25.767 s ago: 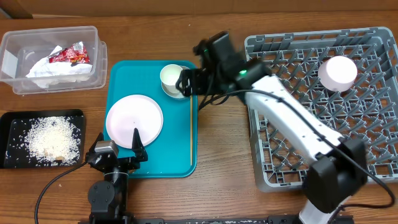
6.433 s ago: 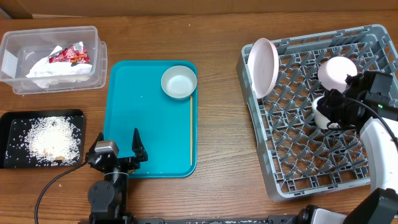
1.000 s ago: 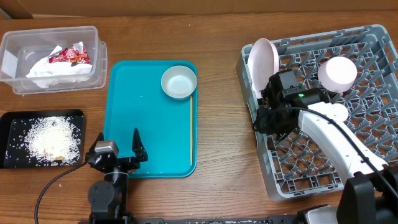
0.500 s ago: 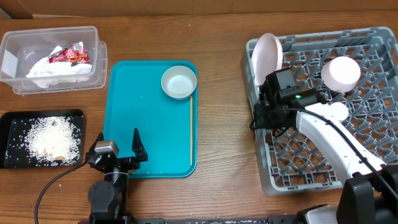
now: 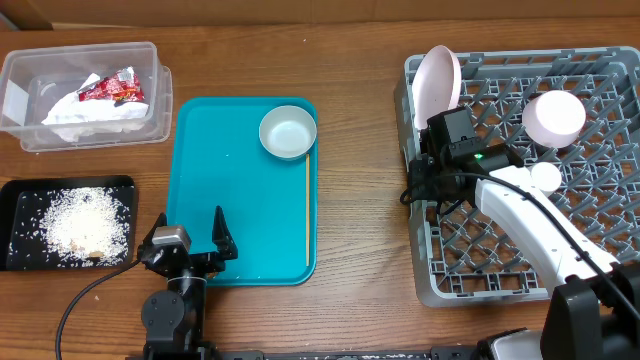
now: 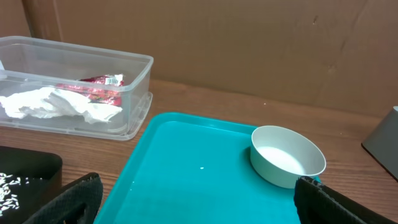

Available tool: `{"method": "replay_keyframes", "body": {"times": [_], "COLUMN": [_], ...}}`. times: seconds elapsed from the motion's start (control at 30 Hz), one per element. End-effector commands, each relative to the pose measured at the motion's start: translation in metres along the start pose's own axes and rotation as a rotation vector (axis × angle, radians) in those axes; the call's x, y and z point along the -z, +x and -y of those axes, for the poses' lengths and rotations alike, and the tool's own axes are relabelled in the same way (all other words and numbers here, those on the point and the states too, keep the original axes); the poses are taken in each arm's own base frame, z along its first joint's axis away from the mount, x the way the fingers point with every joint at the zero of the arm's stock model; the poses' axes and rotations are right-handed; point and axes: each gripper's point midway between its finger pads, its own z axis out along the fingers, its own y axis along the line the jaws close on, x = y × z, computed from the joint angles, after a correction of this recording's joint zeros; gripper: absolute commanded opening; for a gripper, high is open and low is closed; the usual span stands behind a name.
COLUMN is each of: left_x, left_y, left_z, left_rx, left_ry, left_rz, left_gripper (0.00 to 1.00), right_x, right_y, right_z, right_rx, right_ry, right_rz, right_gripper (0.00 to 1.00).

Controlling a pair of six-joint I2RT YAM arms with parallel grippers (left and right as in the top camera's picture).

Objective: Sort waste into correct bins and load items into the dishwasher
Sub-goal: 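Release the cup and swing the right gripper left toward the tray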

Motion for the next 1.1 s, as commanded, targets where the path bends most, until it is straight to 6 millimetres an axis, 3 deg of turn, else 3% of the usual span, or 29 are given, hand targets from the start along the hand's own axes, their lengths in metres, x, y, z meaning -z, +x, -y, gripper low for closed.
{"method": "replay_keyframes", "body": {"times": [0.0, 0.2, 0.4, 0.57, 0.87, 0.9, 0.97, 1.07], "left_x": [0.000, 0.000, 0.000, 0.000, 0.000, 0.000, 0.000, 0.000], "left_y": [-0.001, -0.001, -0.001, -0.001, -0.001, -0.001, -0.001, -0.001], "left_z": [-0.001, -0.001, -0.001, -0.001, -0.001, -0.001, -0.001, -0.001], "left_rx": [-0.022, -0.022, -0.022, -0.022, -0.022, -0.022, -0.022, -0.022], "left_ry": [-0.007, -0.007, -0.007, -0.007, -0.007, -0.007, -0.007, -0.007], "left_rz": [0.008, 0.009, 0.009, 0.009, 0.009, 0.009, 0.009, 0.009], "left_gripper": [1.00, 1.00, 1.00, 1.00, 1.00, 1.00, 1.00, 1.00], "right_x": [0.000, -0.001, -0.001, 0.011, 0.079, 0.088, 0.106, 0.123], "right_y": [0.001, 0.008, 0.010, 0.001, -0.035, -0.040, -0.048, -0.057], "right_z": [-0.007, -0.024, -0.029, -0.034, -0.055, -0.062, -0.085, -0.117], "right_rx": [-0.043, 0.031, 0.046, 0.047, 0.053, 0.057, 0.073, 0.107], "right_ry": [-0.057, -0.072, -0.071, -0.073, -0.098, -0.127, -0.246, -0.418], "right_rz": [-0.008, -0.020, -0.020, -0.014, 0.036, 0.050, 0.068, 0.093], "right_gripper": [0.07, 0.08, 0.39, 0.47, 0.63, 0.68, 1.00, 1.00]}}
